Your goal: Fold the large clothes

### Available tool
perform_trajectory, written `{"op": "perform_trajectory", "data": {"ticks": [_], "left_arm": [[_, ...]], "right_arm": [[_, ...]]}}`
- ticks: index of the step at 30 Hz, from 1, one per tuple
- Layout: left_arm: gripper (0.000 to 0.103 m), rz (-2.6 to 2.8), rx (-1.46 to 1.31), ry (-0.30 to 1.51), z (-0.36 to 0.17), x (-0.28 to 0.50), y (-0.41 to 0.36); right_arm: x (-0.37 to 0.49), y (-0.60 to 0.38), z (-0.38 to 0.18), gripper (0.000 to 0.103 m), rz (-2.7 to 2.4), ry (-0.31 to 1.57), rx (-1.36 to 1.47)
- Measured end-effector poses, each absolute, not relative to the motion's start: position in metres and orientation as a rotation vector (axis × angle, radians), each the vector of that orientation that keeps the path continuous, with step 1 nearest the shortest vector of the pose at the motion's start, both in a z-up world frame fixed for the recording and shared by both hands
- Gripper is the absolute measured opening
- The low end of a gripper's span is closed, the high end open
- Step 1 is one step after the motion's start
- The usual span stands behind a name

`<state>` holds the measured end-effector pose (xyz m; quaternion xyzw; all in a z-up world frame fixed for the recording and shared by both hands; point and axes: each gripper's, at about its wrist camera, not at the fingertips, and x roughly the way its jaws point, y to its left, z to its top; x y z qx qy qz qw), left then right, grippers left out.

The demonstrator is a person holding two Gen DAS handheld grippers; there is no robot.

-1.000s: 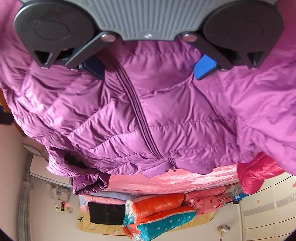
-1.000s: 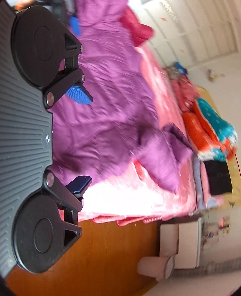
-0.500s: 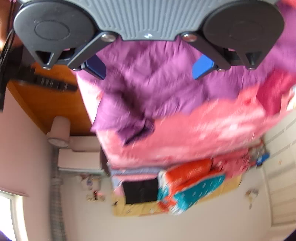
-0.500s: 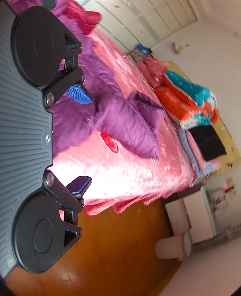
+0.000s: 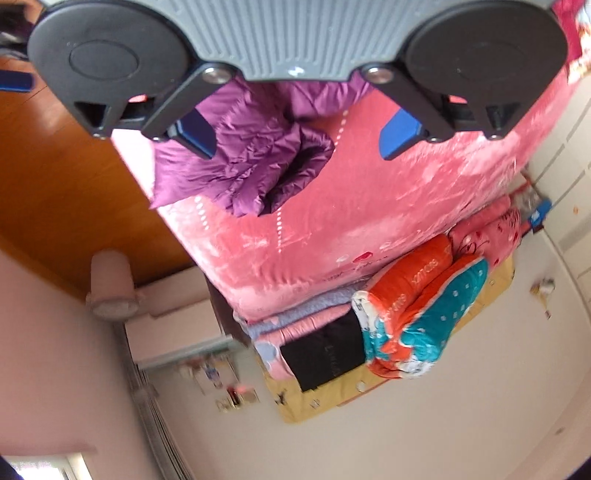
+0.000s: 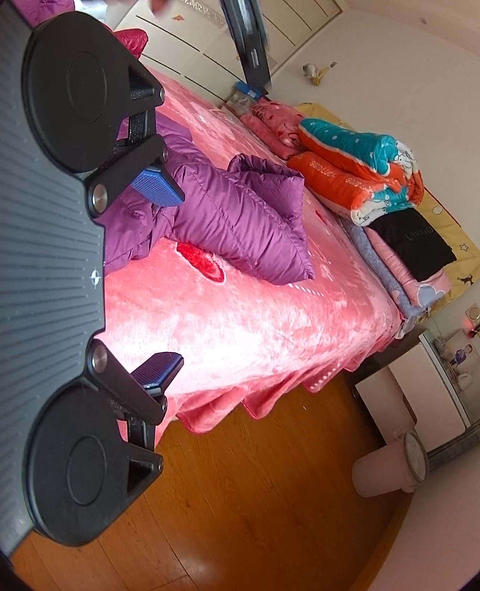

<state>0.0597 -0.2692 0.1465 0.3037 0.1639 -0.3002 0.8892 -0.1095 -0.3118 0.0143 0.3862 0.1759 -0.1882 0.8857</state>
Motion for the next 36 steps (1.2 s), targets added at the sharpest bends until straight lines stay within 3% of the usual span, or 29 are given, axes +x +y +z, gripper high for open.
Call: {"op": "perform_trajectory", "data": {"ticks": [9, 14, 16, 17, 20, 23, 29, 36], "left_arm": [[0.089, -0.637, 0.921, 0.217, 0.088, 0.105, -0.33], [0.089, -0.606, 0.916, 0.217, 0.078, 0.132, -0.344], [0.084, -0.599, 0.902, 0.229, 0.076, 0.14, -0.344], [0.076, -0.599, 0.888, 0.242, 0.076, 0.143, -0.345], [0.033, -0.612, 0.84, 0.294, 0.081, 0.152, -0.347], [0.02, -0.605, 0.748, 0.36, 0.092, 0.159, -0.342], [0.013, -0.578, 0.492, 0.453, 0.14, 0.174, -0.304], [0.012, -0.548, 0.267, 0.46, 0.223, 0.172, -0.218]], "right_arm": [[-0.095, -0.316, 0.006, 0.103, -0.377, 0.384, 0.842], [-0.087, -0.312, 0.001, 0.103, -0.367, 0.408, 0.869], [-0.086, -0.309, 0.004, 0.103, -0.356, 0.408, 0.866], [-0.085, -0.306, 0.006, 0.103, -0.351, 0.405, 0.859], [-0.083, -0.299, 0.011, 0.103, -0.349, 0.393, 0.829], [-0.082, -0.296, 0.011, 0.103, -0.35, 0.39, 0.827], [-0.08, -0.287, 0.013, 0.103, -0.326, 0.386, 0.816], [-0.07, -0.266, 0.027, 0.103, -0.218, 0.379, 0.728]]}}
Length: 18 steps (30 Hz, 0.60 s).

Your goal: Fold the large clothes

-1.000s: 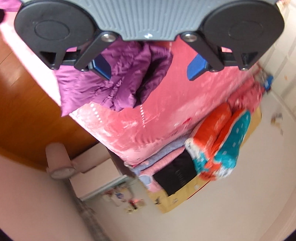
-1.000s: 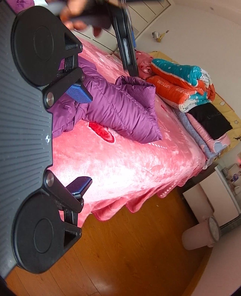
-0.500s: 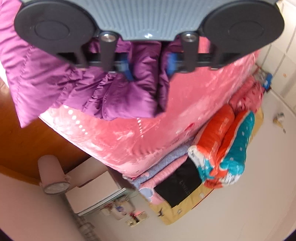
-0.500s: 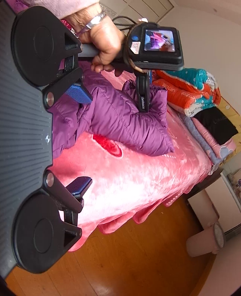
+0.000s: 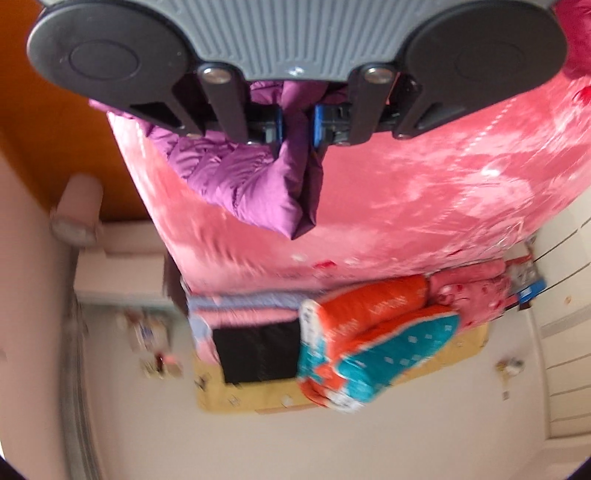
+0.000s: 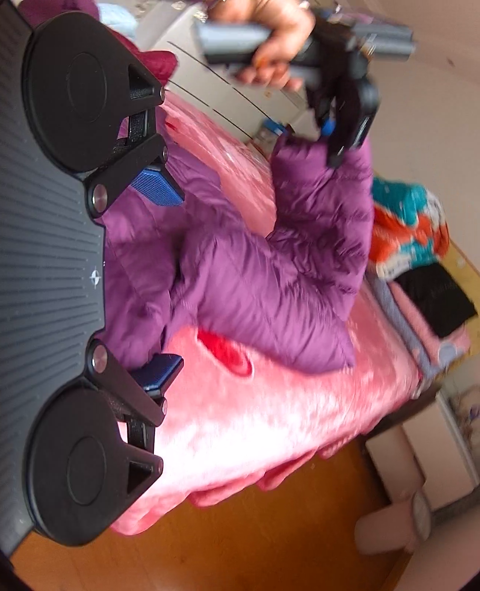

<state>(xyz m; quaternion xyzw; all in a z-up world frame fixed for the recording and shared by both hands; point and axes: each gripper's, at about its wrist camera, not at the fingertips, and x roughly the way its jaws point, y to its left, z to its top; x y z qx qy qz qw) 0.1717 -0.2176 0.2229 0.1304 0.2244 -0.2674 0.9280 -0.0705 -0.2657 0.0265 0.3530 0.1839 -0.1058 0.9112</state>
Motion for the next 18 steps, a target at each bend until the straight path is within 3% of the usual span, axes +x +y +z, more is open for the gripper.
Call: {"op": "perform_trajectory", "data": {"ticks": [9, 18], "left_arm": [[0.012, -0.444, 0.101, 0.476, 0.285, 0.148, -0.092], [0.012, -0.257, 0.025, 0.641, 0.238, 0.125, 0.019]], "right_arm": [[-0.061, -0.238, 0.041, 0.103, -0.164, 0.362, 0.604], [-0.058, -0.226, 0.055, 0.103, -0.167, 0.298, 0.499]]}}
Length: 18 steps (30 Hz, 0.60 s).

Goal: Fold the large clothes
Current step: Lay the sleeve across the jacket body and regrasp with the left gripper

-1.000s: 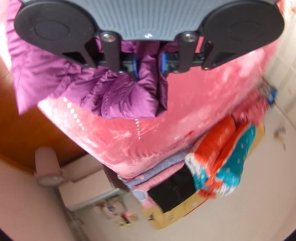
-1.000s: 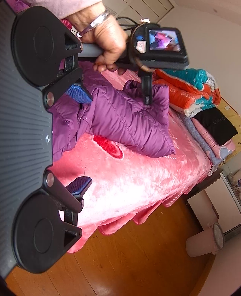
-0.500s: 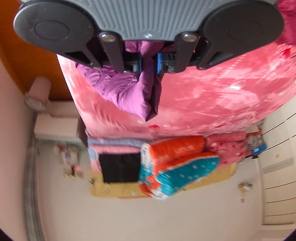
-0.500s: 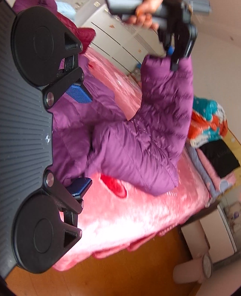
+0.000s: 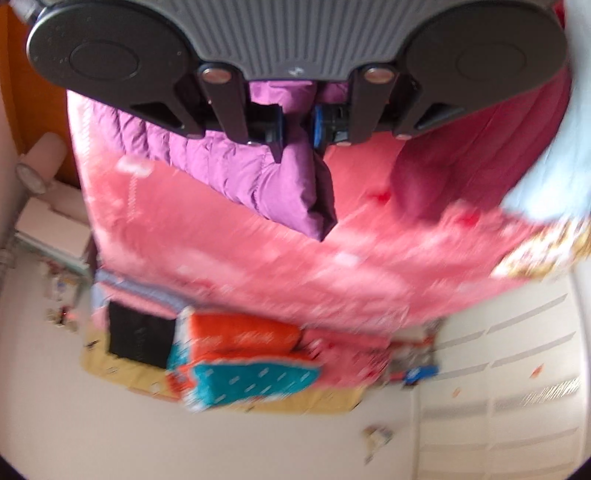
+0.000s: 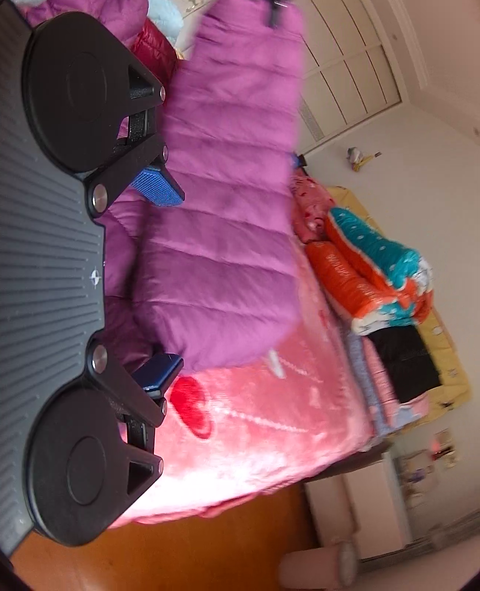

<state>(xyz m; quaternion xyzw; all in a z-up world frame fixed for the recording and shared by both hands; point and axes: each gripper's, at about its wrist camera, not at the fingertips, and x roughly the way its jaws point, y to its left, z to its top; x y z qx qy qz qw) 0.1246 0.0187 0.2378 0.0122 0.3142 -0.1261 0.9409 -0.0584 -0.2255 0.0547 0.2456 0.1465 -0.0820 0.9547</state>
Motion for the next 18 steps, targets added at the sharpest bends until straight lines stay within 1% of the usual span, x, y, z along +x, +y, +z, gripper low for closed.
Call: {"op": "perform_trajectory", "data": {"ticks": [4, 7, 10, 13, 15, 18], "left_arm": [[0.012, -0.193, 0.005, 0.699, 0.199, 0.128, 0.046], [0.012, -0.172, 0.031, 0.749, 0.168, 0.132, 0.046], [0.012, -0.166, 0.029, 0.784, 0.149, 0.132, 0.049], [0.014, -0.15, 0.064, 0.791, 0.142, 0.135, 0.052], [0.018, -0.142, 0.08, 0.788, 0.143, 0.139, 0.055], [0.021, -0.137, 0.104, 0.778, 0.15, 0.142, 0.056]], "right_arm": [[-0.054, -0.223, 0.055, 0.103, -0.173, 0.296, 0.484], [-0.045, -0.216, 0.054, 0.103, -0.178, 0.302, 0.462], [-0.038, -0.216, 0.057, 0.103, -0.179, 0.287, 0.432], [-0.032, -0.219, 0.06, 0.103, -0.192, 0.273, 0.399], [-0.026, -0.221, 0.058, 0.103, -0.193, 0.277, 0.395], [-0.024, -0.22, 0.055, 0.103, -0.19, 0.284, 0.386]]}}
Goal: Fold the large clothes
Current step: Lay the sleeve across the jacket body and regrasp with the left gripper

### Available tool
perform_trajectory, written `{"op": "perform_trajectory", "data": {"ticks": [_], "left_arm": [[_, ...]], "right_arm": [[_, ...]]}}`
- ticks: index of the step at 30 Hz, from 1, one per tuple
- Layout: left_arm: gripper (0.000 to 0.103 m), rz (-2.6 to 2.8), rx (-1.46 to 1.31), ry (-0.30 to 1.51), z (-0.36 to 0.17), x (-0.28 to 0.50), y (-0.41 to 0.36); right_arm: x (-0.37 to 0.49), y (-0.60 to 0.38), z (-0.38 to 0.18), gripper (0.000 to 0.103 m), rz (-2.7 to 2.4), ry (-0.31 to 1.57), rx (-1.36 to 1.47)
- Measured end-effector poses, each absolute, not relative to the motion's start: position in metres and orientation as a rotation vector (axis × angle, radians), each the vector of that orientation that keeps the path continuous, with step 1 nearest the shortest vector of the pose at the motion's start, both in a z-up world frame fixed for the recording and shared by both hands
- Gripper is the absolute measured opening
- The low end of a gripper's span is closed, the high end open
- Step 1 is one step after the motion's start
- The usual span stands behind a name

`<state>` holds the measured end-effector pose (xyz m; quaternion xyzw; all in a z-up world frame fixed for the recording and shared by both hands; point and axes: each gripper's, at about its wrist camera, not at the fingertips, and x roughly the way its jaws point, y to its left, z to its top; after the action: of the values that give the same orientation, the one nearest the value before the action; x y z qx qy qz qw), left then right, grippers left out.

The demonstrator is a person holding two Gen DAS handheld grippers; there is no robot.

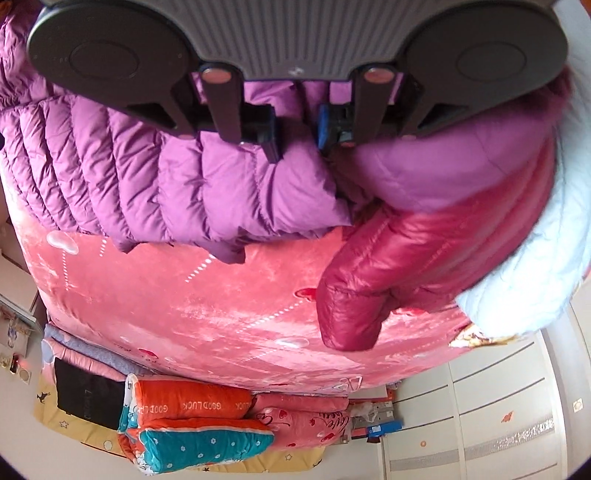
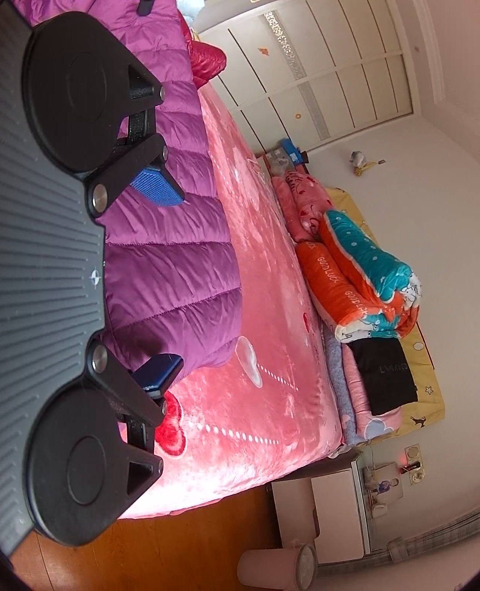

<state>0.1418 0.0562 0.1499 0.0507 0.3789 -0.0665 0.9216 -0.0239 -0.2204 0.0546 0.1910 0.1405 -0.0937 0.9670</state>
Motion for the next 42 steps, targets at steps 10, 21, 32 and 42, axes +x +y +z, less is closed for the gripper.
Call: {"op": "perform_trajectory", "data": {"ticks": [10, 21, 32, 42], "left_arm": [[0.053, -0.076, 0.222, 0.585, 0.195, 0.12, 0.057], [0.056, -0.21, 0.08, 0.673, 0.132, 0.156, 0.025], [0.057, -0.155, 0.082, 0.727, 0.063, 0.164, 0.003], [0.061, -0.165, 0.059, 0.683, 0.031, 0.169, 0.011]], "right_arm": [[-0.015, -0.23, 0.059, 0.103, -0.166, 0.284, 0.351], [0.01, -0.225, 0.064, 0.103, -0.026, 0.319, 0.323], [0.039, -0.244, 0.035, 0.103, -0.275, 0.545, 0.216], [0.048, -0.255, 0.018, 0.103, -0.352, 0.608, 0.235]]}}
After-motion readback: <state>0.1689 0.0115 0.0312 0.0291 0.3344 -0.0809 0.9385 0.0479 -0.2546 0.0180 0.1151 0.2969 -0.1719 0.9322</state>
